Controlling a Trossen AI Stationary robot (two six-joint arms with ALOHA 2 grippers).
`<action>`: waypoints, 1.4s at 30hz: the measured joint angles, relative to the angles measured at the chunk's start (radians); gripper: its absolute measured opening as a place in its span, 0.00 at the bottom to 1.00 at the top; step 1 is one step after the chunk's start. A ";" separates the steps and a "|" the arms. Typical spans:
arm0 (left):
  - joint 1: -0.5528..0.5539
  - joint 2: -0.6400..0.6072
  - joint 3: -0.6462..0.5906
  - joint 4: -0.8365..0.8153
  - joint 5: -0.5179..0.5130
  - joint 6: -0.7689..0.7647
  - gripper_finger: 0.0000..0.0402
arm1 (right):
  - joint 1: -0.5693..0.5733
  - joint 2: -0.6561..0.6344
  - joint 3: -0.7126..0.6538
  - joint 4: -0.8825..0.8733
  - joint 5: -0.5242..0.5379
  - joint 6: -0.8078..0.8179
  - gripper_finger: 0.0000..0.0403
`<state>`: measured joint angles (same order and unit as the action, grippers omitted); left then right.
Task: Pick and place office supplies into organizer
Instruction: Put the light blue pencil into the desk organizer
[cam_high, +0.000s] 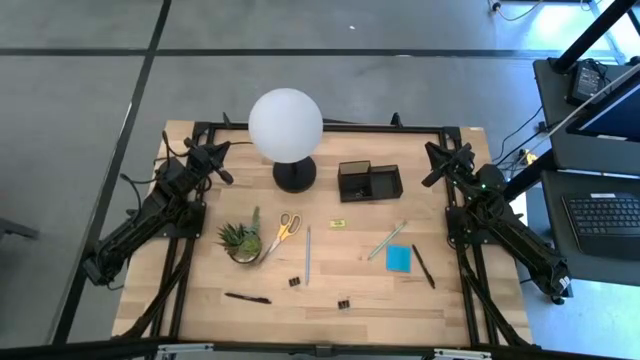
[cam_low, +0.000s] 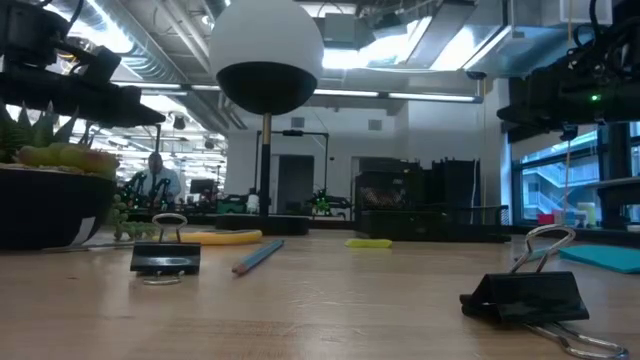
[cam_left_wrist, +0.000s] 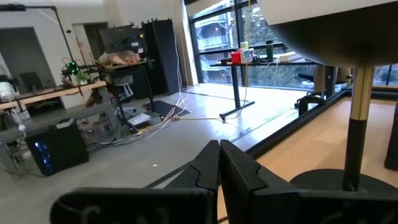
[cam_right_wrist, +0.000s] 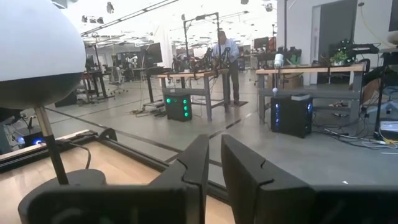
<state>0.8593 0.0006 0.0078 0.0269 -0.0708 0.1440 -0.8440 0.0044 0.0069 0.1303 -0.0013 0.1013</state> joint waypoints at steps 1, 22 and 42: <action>0.000 0.000 0.000 0.000 0.000 0.000 0.02 | 0.000 0.000 0.000 0.000 0.000 0.000 0.12; 0.000 0.002 0.000 -0.011 0.066 -0.014 0.26 | 0.000 0.000 0.000 0.000 0.000 -0.005 0.12; 0.000 0.002 0.000 -0.011 0.067 -0.053 0.31 | 0.000 0.000 0.000 0.009 -0.079 -0.010 0.37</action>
<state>0.8593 0.0025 0.0076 0.0162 -0.0042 0.0910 -0.8440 0.0040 0.0067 0.1390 -0.0803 0.0908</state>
